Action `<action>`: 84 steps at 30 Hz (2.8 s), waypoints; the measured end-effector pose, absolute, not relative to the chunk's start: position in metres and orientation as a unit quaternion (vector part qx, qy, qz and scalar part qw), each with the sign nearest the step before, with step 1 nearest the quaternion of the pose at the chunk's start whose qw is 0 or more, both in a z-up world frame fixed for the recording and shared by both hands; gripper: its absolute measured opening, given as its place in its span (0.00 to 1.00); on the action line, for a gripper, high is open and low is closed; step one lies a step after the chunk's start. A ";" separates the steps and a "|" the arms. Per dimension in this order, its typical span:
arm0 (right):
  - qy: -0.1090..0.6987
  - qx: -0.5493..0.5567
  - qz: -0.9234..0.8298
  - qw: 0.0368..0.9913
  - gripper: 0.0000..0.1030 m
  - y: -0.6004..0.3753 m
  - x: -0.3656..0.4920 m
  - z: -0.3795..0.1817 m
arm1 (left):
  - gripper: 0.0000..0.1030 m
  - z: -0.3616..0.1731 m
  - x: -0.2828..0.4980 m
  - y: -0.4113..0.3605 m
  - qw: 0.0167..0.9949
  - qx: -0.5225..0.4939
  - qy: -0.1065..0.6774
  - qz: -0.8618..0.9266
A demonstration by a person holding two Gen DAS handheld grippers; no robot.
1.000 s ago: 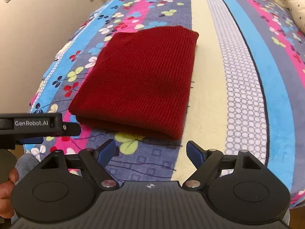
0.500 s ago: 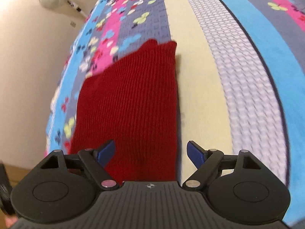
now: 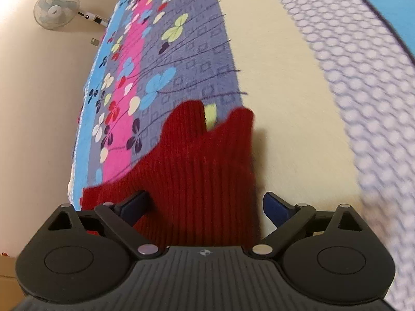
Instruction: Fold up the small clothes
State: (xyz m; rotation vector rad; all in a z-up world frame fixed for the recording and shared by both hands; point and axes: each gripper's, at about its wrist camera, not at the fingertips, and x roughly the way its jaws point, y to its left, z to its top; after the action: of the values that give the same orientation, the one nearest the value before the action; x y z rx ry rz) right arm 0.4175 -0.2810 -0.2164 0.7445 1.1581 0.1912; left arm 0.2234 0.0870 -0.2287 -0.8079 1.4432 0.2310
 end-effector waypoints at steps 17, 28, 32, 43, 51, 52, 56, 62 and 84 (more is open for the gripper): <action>0.485 0.232 0.140 0.831 0.33 -0.261 0.427 -0.171 | 0.36 -0.175 0.273 0.068 0.750 -0.248 0.611 0.055; 0.350 0.478 -0.078 0.802 0.31 -0.396 0.298 -0.199 | 0.31 -0.149 0.460 -0.063 0.795 0.015 0.601 -0.088; 0.291 0.576 -0.134 0.752 0.31 -0.384 0.214 -0.232 | 0.25 -0.150 0.496 -0.118 0.785 0.075 0.604 -0.114; 0.272 0.554 -0.197 0.762 0.43 -0.349 0.197 -0.228 | 0.66 -0.163 0.495 -0.123 0.800 0.115 0.577 -0.121; 0.298 0.448 -0.159 0.828 0.72 -0.377 0.193 -0.195 | 0.99 -0.169 0.399 -0.052 0.800 0.005 0.584 -0.138; 0.304 0.453 -0.137 0.827 0.72 -0.380 0.195 -0.196 | 0.95 -0.177 0.388 -0.048 0.799 -0.001 0.587 -0.132; 0.325 0.431 -0.092 0.837 0.23 -0.382 0.206 -0.195 | 0.42 -0.186 0.345 -0.041 0.800 -0.036 0.582 -0.142; 0.342 0.377 -0.081 0.857 0.24 -0.381 0.235 -0.189 | 0.49 -0.184 0.325 -0.031 0.818 -0.031 0.561 -0.120; 0.428 0.179 -0.033 0.885 0.38 -0.348 0.417 -0.178 | 0.93 -0.180 0.484 -0.086 0.848 0.101 0.520 0.001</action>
State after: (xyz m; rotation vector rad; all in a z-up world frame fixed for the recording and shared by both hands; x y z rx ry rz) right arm 0.4171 -0.3481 -0.1778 0.3731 0.8899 -0.0690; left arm 0.4840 -0.0858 -0.1804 0.2139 1.0969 0.0018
